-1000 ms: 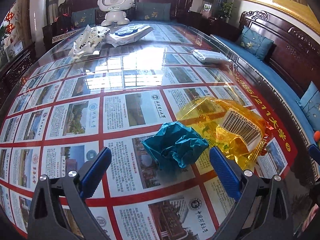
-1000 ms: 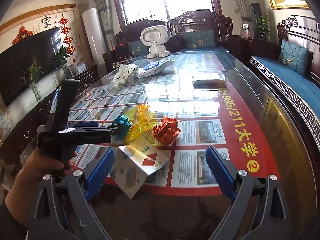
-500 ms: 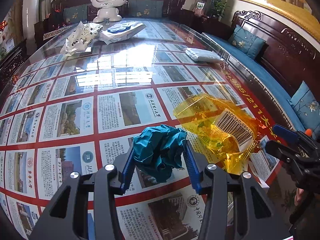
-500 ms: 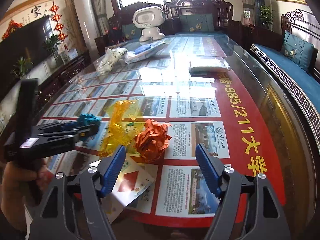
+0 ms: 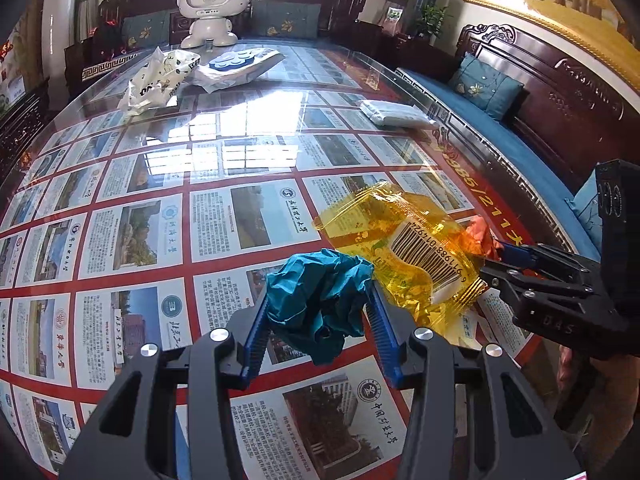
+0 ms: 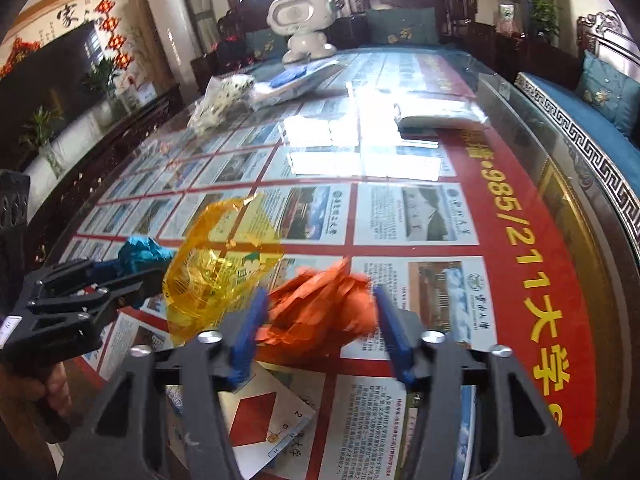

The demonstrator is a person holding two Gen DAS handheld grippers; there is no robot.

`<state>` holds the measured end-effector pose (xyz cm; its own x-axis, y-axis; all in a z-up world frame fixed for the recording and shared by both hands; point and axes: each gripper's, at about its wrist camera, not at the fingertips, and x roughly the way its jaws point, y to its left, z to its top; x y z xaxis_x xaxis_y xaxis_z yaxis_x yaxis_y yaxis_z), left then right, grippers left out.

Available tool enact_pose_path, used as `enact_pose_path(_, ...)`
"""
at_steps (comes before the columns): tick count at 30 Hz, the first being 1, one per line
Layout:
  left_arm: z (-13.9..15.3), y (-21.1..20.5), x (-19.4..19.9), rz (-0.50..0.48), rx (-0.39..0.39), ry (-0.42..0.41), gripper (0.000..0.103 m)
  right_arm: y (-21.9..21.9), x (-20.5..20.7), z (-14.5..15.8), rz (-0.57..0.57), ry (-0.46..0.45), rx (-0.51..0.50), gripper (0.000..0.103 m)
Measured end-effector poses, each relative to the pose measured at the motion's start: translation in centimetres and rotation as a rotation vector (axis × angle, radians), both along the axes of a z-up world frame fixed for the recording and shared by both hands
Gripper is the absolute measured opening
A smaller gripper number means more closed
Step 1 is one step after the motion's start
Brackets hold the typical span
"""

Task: Collect trash
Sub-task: 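Grasp the teal crumpled paper with the left tool while the right tool grasps orange crumpled paper, then carry the teal and orange papers over the bin and release both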

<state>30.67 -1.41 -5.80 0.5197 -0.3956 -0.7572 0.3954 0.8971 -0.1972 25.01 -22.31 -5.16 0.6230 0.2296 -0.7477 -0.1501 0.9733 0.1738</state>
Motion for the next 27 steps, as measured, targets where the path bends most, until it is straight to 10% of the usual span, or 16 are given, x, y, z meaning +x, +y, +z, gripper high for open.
enact_pose_path(10,3.1,0.8,-4.2,-0.014,-0.038,-0.047,0.047,-1.4,-6.9,4.2,-0.023,-0.161,-0.022,0.032)
enact_pose_path(27,8.1,1.7,-27.0,-0.204,-0.054,-0.215,0.047,-0.1,-30.2,8.4,0.062,-0.326,0.034,0.032)
